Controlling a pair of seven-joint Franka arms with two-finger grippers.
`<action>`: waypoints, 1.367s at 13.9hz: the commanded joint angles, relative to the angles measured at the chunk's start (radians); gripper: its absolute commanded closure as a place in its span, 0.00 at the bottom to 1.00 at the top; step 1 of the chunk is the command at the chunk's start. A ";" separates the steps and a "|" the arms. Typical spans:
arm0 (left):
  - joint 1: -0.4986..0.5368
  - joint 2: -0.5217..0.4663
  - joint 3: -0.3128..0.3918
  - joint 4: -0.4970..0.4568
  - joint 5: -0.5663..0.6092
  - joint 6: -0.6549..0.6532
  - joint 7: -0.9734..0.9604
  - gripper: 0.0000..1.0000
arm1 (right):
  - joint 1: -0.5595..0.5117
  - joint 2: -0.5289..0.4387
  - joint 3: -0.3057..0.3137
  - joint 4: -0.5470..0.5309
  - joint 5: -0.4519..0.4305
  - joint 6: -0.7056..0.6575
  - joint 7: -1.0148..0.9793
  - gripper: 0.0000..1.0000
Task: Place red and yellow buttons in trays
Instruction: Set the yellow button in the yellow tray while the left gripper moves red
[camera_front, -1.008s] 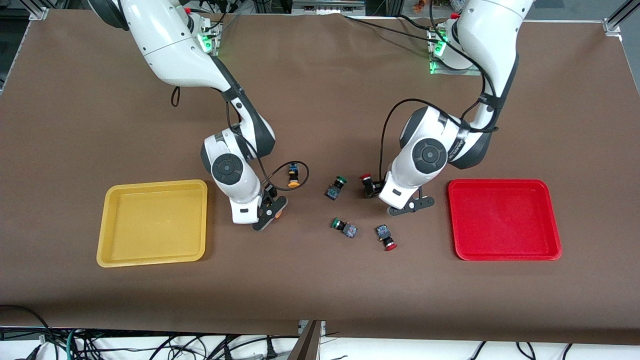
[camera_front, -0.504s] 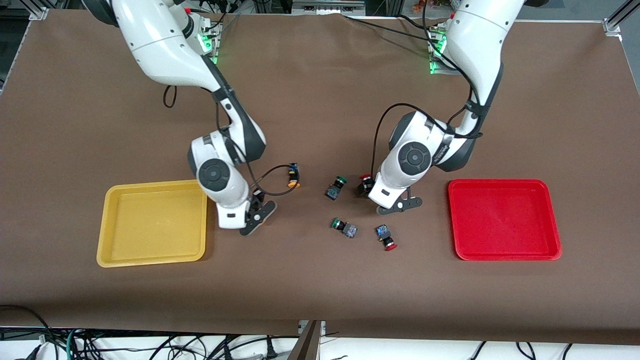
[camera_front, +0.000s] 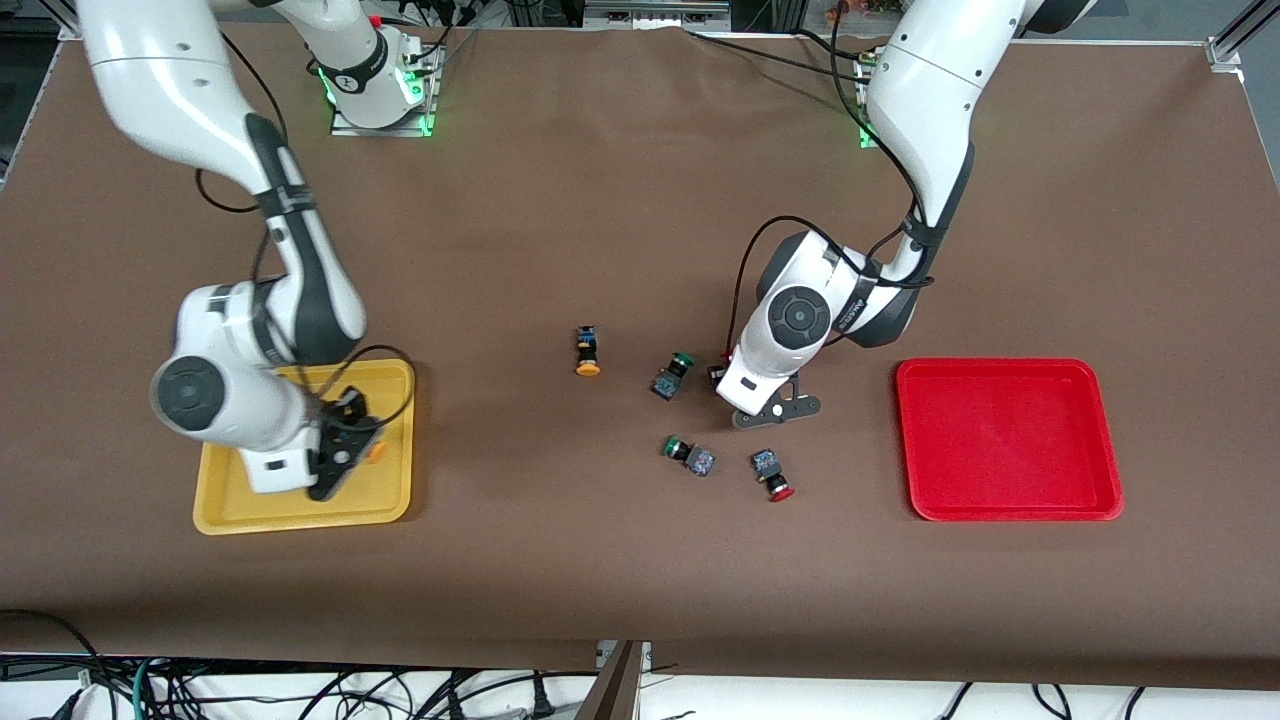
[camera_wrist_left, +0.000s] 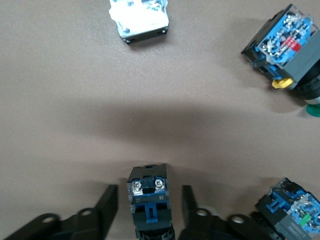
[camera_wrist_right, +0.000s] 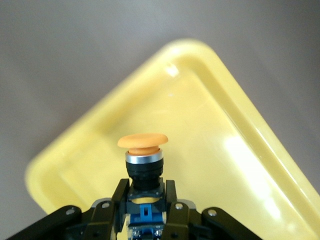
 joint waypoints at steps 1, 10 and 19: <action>-0.013 -0.009 0.019 0.005 0.024 -0.015 -0.004 0.91 | -0.032 0.035 0.017 -0.013 -0.007 0.037 -0.022 0.94; 0.095 -0.167 0.216 0.017 0.024 -0.254 0.299 0.91 | -0.031 0.019 0.028 0.002 0.156 -0.048 0.206 0.01; 0.268 -0.100 0.213 -0.112 0.024 -0.084 0.613 0.87 | 0.280 -0.052 0.094 -0.033 0.168 -0.145 1.129 0.01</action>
